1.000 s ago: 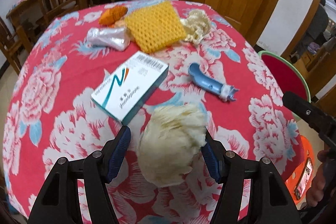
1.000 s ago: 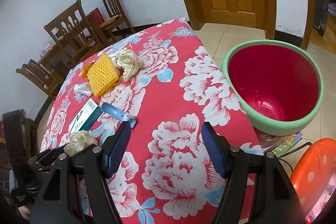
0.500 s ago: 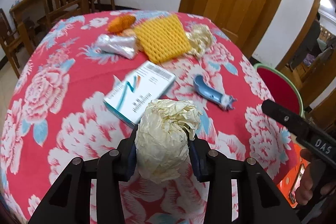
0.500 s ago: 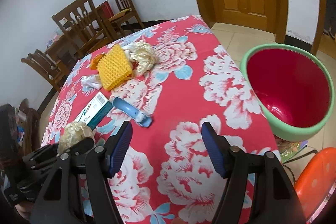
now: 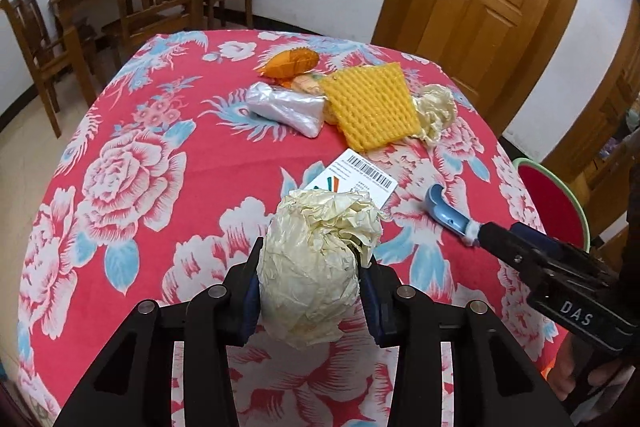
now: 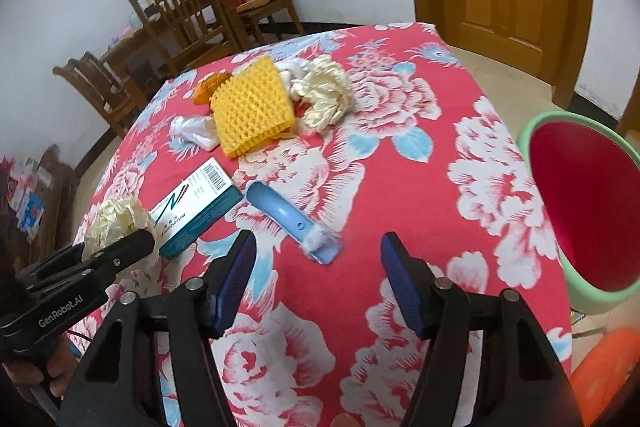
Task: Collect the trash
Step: 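Grasp the blue plastic tube with the right tool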
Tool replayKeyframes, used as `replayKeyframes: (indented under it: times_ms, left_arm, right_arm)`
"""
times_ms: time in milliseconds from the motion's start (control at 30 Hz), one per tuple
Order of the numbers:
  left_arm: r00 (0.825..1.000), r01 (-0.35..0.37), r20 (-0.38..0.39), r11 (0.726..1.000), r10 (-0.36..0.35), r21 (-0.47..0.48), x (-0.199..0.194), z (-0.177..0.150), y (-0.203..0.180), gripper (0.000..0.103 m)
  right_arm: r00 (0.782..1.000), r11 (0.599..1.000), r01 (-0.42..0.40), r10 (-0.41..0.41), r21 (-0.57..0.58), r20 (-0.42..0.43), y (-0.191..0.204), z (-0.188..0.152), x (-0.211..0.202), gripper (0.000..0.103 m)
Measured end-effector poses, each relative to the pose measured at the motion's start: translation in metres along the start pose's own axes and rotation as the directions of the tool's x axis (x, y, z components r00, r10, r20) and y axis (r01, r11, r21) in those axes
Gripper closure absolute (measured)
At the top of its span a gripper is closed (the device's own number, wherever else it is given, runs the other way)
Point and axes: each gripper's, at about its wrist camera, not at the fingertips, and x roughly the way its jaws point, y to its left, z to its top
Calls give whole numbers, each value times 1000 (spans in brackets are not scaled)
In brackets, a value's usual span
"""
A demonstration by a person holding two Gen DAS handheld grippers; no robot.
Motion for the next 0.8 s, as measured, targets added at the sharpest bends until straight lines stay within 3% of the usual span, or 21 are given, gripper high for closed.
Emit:
replayKeyframes:
  times_ms: [400, 800]
  left_arm:
    - [1000, -6, 12, 1000, 6, -10, -1, 5, 8, 60]
    - [1000, -3, 15, 1000, 4, -22, -1, 7, 14, 60]
  right_arm:
    - [999, 998, 12, -15, -67, -41, 13, 5, 22, 45]
    - [998, 996, 35, -40, -87, -58, 17, 0, 31, 74]
